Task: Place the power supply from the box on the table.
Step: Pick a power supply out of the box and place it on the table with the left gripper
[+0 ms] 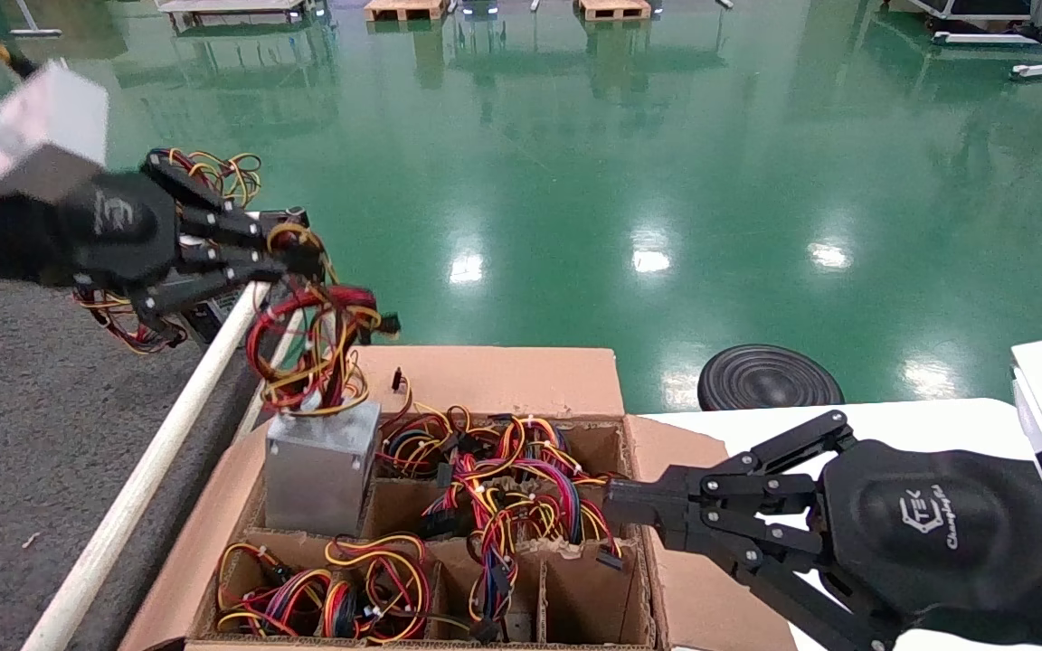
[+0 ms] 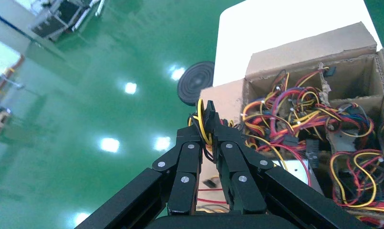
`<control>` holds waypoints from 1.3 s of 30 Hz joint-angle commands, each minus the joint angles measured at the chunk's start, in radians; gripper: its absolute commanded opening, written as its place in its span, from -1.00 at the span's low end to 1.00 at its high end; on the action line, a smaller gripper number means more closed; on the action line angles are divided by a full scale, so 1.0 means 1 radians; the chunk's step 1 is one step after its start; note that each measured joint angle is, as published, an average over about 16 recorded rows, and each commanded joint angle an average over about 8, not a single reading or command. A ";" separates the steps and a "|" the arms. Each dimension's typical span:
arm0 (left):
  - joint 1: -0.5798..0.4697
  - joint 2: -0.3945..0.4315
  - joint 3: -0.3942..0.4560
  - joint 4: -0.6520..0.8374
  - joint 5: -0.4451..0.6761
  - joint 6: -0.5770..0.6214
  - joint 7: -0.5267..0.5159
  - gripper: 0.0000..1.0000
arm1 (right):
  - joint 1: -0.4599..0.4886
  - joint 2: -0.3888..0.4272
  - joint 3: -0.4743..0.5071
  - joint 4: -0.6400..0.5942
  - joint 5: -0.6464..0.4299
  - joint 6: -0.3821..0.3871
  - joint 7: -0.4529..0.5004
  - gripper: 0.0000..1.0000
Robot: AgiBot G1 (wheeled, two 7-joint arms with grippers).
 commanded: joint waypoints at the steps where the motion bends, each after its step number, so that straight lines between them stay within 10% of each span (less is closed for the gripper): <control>1: -0.021 0.000 -0.002 -0.016 0.005 0.003 -0.003 -1.00 | 0.000 0.000 0.000 0.000 0.000 0.000 0.000 -1.00; 39: -0.349 -0.149 -0.017 -0.195 0.410 -0.063 -0.117 -1.00 | 0.000 0.000 0.000 0.000 0.000 0.000 0.000 -1.00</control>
